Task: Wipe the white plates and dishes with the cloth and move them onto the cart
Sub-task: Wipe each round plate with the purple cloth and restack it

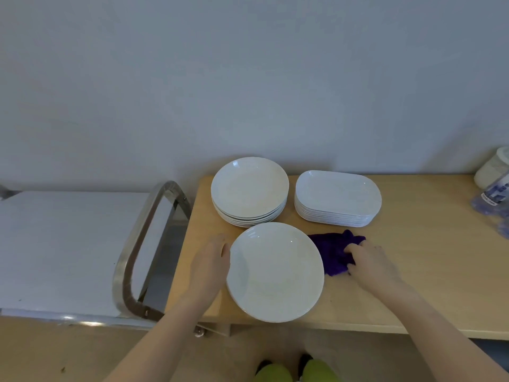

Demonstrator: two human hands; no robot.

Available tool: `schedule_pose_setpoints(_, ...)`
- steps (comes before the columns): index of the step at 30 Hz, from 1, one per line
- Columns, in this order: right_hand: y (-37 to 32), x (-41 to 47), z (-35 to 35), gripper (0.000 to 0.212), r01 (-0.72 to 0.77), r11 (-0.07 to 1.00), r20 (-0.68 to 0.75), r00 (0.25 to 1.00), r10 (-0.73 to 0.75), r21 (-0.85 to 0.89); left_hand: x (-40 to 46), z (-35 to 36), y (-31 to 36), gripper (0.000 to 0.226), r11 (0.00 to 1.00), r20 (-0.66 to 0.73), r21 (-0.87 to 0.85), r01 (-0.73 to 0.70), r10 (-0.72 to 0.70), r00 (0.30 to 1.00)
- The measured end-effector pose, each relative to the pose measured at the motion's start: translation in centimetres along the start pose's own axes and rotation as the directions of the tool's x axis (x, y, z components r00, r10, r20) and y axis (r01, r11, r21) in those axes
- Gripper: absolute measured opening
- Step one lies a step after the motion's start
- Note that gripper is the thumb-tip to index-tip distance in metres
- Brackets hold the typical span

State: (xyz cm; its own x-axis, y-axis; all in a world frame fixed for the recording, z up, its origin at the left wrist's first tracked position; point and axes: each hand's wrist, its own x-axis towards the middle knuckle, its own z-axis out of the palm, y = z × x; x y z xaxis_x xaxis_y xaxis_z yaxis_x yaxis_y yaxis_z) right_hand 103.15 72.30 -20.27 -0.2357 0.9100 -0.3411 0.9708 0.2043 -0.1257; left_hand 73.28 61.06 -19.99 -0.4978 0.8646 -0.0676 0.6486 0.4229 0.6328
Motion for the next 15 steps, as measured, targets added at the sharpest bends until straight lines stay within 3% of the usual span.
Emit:
schedule_pose_setpoints(2, -0.3, 0.1, -1.4, 0.024, 0.035, 0.999, 0.023, 0.999, -0.036, 0.025, 1.1, -0.5, 0.6, 0.019, 0.999, -0.033, 0.012, -0.033, 0.034, 0.999)
schedule_pose_setpoints(8, -6.1, 1.7, -6.9, 0.025, 0.264, 0.92, -0.334, 0.929, -0.162, 0.289, 5.7, -1.3, 2.1, 0.034, 0.996, -0.139, 0.071, -0.049, 0.059, 0.989)
schedule_pose_setpoints(12, -11.0, 5.4, -7.9, 0.027, 0.333, 0.909, -0.339, 0.91, -0.24, 0.251, 9.6, -1.3, 2.4, 0.044, 0.989, -0.097, 0.143, -0.04, 0.054, 0.994)
schedule_pose_setpoints(15, -13.5, 8.6, -7.2, 0.033, 0.289, 0.944, -0.282, 0.929, -0.237, 0.157, 11.8, -0.9, 2.2, 0.045, 0.965, -0.059, 0.262, -0.019, 0.035, 0.998)
